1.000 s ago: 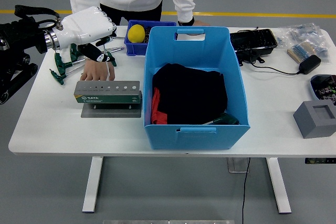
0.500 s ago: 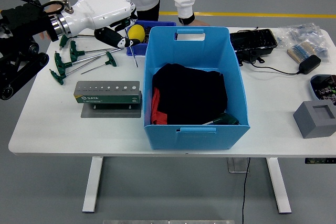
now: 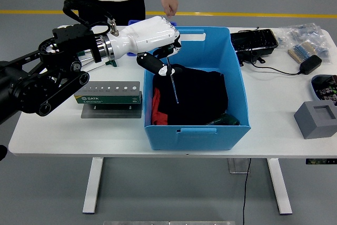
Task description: Lift tool from toolbox,place it in box,lift tool from toolbox,place it in box
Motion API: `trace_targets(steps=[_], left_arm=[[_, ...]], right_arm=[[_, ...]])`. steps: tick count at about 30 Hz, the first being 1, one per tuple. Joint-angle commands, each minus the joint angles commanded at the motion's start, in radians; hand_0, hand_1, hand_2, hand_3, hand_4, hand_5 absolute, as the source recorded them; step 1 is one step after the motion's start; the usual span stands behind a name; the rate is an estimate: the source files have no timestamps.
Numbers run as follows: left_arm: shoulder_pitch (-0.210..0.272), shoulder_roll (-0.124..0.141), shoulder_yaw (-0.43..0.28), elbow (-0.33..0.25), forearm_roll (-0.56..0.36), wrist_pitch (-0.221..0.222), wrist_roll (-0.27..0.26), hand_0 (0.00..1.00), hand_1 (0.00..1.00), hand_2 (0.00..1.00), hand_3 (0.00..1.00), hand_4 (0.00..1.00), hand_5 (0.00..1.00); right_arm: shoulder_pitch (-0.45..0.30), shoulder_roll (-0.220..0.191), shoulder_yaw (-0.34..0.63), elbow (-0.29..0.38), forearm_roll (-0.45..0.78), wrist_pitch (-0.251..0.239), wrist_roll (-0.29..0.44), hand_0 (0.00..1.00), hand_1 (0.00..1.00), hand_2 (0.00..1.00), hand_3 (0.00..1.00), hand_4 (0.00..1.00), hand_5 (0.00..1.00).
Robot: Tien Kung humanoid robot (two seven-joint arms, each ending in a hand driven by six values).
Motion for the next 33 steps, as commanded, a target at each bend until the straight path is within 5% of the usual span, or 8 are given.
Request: trace_targets(steps=[5, 6, 11, 12, 17, 18, 25, 33], left_arm=[[-0.004, -0.046, 0.047, 0.046, 0.017, -0.093, 0.022, 0.286, 0.315, 0.387, 0.471, 0.862, 0.525], [-0.007, -0.053, 0.057, 0.056, 0.019, -0.105, 0.022, 0.442, 0.557, 0.615, 0.571, 0.905, 0.574], [-0.016, -0.070, 0.081, 0.094, 0.049, -0.147, -0.041, 0.442, 0.557, 0.615, 0.571, 0.905, 0.574], [-0.018, -0.071, 0.085, 0.102, 0.057, -0.149, -0.060, 0.674, 0.737, 0.799, 0.606, 0.965, 0.530], [-0.021, -0.073, 0.088, 0.127, 0.089, -0.158, -0.093, 0.674, 0.737, 0.799, 0.606, 0.965, 0.530], [-0.022, -0.073, 0.086, 0.132, 0.100, -0.164, -0.090, 0.822, 0.838, 0.897, 0.648, 0.987, 0.554], [-0.021, -0.072, 0.065, 0.158, 0.119, -0.174, -0.079, 0.885, 0.915, 0.971, 0.668, 0.975, 0.515], [0.036, -0.065, -0.052, 0.153, 0.094, -0.115, -0.013, 0.896, 0.927, 0.992, 0.698, 0.974, 0.539]], right_arm=[[0.002, -0.001, -0.003, 0.001, 0.000, 0.000, 0.001, 0.669, 0.647, 0.735, 0.616, 0.844, 0.713], [0.003, -0.002, -0.005, 0.001, 0.002, 0.001, 0.002, 0.668, 0.647, 0.735, 0.615, 0.844, 0.713], [0.010, -0.006, -0.018, 0.001, 0.020, 0.002, 0.008, 0.668, 0.647, 0.735, 0.615, 0.844, 0.713], [0.011, -0.006, -0.022, 0.001, 0.025, 0.002, 0.010, 0.669, 0.647, 0.735, 0.616, 0.844, 0.714], [0.015, -0.006, -0.037, 0.002, 0.049, 0.000, 0.017, 0.669, 0.647, 0.735, 0.616, 0.844, 0.714], [0.016, -0.006, -0.038, 0.003, 0.051, 0.000, 0.018, 0.668, 0.646, 0.735, 0.616, 0.844, 0.713], [0.018, -0.007, -0.039, 0.003, 0.052, 0.001, 0.019, 0.668, 0.647, 0.734, 0.615, 0.844, 0.713], [0.020, -0.011, -0.050, 0.003, 0.067, 0.002, 0.026, 0.668, 0.644, 0.734, 0.616, 0.844, 0.713]])
